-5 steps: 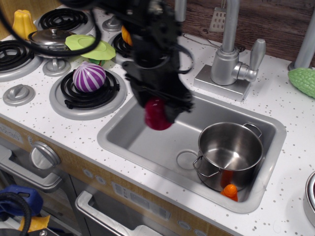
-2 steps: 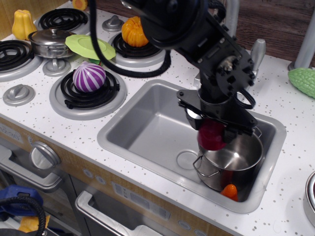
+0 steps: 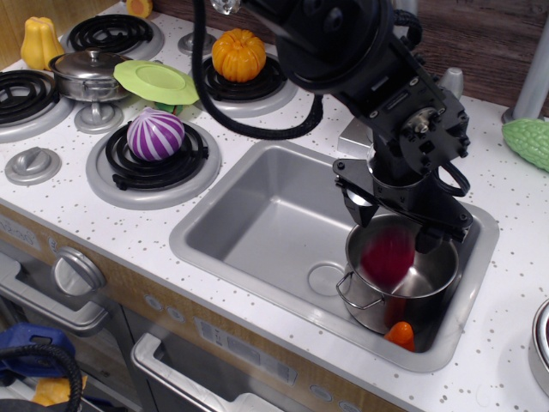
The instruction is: Put sweet potato in pot which is in sink
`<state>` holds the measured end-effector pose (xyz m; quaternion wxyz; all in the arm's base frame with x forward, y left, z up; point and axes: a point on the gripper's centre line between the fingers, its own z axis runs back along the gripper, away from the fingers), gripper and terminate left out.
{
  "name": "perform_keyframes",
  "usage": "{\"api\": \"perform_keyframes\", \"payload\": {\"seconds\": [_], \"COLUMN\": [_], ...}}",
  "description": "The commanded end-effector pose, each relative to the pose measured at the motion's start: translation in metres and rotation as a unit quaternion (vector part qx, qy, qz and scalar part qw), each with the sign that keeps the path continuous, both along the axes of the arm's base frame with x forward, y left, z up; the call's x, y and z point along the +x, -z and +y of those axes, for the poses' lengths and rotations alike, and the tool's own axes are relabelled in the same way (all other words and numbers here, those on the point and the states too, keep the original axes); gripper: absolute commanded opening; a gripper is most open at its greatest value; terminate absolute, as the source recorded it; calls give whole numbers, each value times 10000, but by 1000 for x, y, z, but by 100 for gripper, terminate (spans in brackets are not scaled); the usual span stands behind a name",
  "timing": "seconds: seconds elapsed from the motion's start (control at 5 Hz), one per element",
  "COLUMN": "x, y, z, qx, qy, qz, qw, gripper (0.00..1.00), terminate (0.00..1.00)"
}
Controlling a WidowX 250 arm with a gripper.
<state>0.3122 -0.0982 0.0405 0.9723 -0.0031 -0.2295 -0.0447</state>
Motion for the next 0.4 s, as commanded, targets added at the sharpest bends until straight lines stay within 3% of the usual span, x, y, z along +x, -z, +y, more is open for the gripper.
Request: {"api": "perform_keyframes", "payload": {"seconds": [0.0,0.2], "x": [6,6], "y": [-10,-10], "z": [-4,-4], "qx": [-68,-68], "qy": [23,23], "qz": [-189,-189], "qw": [9998,9998], "gripper": [100,100], "terminate": [0,100]}}
